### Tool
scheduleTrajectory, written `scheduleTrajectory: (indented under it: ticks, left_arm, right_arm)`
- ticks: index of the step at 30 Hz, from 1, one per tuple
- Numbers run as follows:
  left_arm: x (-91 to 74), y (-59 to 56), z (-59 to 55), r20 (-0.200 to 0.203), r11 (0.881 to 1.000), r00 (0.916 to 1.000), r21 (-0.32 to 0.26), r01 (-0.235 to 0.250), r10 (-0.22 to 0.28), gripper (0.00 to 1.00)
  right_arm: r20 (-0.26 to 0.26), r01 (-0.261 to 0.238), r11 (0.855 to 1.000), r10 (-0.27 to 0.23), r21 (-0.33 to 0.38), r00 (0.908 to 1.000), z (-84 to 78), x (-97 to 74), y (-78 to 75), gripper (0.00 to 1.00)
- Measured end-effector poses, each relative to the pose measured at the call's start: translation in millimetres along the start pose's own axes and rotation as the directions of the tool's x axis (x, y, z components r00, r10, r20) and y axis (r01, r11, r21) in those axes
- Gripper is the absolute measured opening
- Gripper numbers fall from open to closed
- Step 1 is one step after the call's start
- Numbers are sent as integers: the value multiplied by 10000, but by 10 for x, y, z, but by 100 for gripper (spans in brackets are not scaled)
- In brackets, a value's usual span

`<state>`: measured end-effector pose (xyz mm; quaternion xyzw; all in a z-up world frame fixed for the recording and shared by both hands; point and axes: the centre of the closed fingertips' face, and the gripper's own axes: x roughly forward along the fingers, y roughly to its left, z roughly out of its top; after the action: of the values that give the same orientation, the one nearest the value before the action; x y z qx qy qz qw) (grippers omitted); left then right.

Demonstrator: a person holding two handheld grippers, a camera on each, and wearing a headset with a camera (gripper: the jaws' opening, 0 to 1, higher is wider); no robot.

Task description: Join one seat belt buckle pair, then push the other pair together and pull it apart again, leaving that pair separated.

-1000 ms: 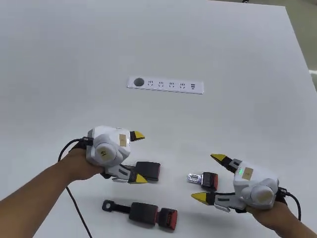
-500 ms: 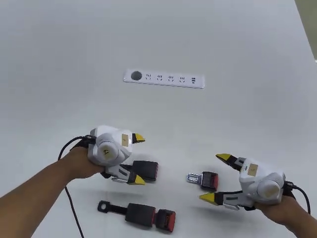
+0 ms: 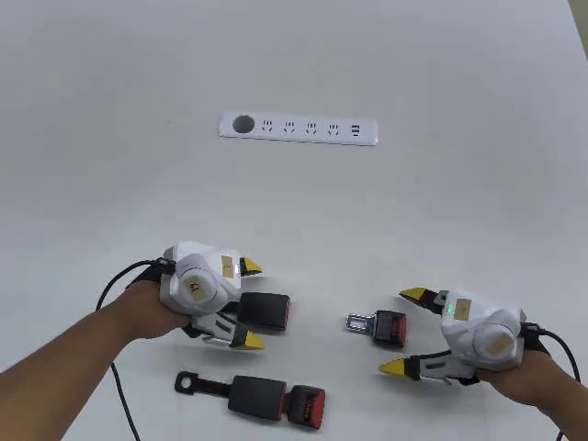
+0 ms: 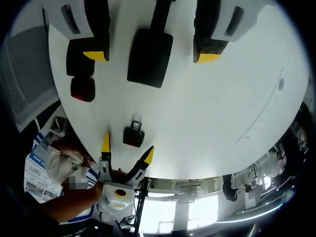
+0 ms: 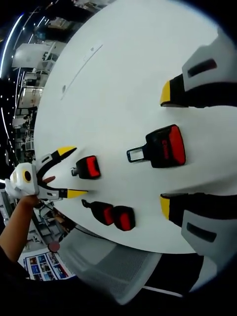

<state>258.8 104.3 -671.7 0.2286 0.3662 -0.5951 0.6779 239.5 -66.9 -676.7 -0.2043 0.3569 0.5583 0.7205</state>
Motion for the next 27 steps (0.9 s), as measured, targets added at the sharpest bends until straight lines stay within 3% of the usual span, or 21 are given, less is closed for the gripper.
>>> scheduleTrajectory:
  ticks: [6,9,14,17,23,27]
  left_arm:
    - [66,-30,-73,-247,9995,9995,230,222,-217,65]
    - [91,-29,-77,-215,9993,9995,275,258,-252,64]
    - [124,-7,-97,-208,9985,9995,485,247,-237,61]
    - [123,39,-127,-336,9940,9994,1087,90,-54,56]
    - [95,78,-170,-575,9890,9983,1478,22,63,45]
    - [88,88,-181,-633,9857,9980,1682,111,-4,44]
  right_arm:
    - [-172,-21,10000,21,4,9998,-42,21,-17,65]
    - [-215,-4,10000,4,-29,9998,-5,29,-4,65]
    - [-448,136,9996,-147,-250,9989,-73,59,-42,59]
    - [-448,163,9996,-172,-214,9988,-56,67,-46,59]
    - [-463,104,9991,-123,-407,9988,-48,101,-51,53]
    - [-599,127,9978,-166,-652,9981,-18,134,-52,46]
